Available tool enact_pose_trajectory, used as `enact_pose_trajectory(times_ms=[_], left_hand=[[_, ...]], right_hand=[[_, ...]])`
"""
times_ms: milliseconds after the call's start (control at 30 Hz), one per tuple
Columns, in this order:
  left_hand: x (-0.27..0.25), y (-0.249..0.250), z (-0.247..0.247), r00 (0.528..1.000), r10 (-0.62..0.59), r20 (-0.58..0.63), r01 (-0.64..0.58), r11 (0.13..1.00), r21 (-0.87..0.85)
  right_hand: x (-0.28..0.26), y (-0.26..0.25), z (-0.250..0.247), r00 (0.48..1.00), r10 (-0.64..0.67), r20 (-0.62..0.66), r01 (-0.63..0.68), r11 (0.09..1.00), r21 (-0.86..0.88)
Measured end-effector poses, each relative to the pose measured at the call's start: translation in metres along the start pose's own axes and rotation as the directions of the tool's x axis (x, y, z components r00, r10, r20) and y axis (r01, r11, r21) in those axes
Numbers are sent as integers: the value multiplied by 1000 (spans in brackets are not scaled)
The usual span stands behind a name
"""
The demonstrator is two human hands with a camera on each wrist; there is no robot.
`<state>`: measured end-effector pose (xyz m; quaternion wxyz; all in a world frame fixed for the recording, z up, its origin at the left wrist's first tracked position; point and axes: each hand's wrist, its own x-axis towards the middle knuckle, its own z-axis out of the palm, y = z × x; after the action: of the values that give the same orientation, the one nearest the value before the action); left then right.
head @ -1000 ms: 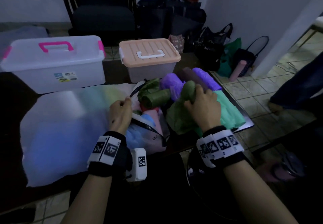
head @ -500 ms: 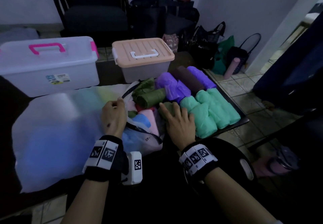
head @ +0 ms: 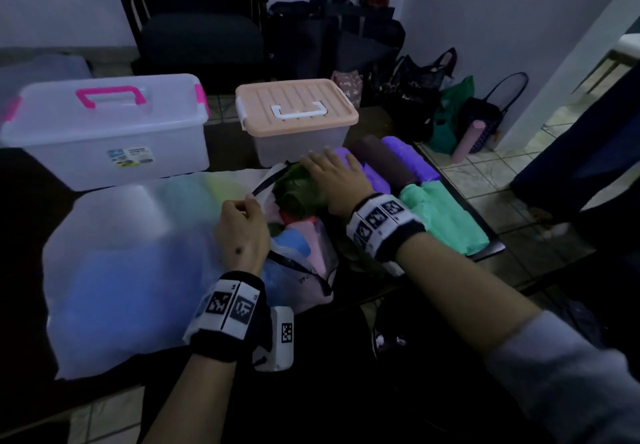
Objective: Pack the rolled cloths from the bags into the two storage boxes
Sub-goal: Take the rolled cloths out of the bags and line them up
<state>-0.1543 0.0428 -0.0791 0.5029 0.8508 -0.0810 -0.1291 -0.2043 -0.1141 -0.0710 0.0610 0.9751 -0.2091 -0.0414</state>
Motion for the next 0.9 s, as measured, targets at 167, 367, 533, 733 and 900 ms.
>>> enact_pose_trajectory(times_ms=[167, 367, 533, 733, 900], left_hand=[[-4, 1, -1, 1000, -6, -25, 7, 1000, 9], [-4, -1, -1, 998, 24, -65, -26, 999, -26], [-3, -3, -2, 997, 31, -72, -36, 997, -67], [-3, -2, -2, 997, 34, -67, -40, 996, -83], [-4, 0, -3, 998, 15, -61, -20, 996, -88]], right_hand=[[22, -3, 15, 990, -117, 83, 125, 987, -97], [27, 3, 14, 987, -156, -24, 158, 979, 127], [21, 15, -4, 979, 204, -21, -141, 742, 655], [30, 6, 6, 929, 369, -34, -241, 672, 700], [38, -2, 28, 907, 411, 93, -409, 805, 430]])
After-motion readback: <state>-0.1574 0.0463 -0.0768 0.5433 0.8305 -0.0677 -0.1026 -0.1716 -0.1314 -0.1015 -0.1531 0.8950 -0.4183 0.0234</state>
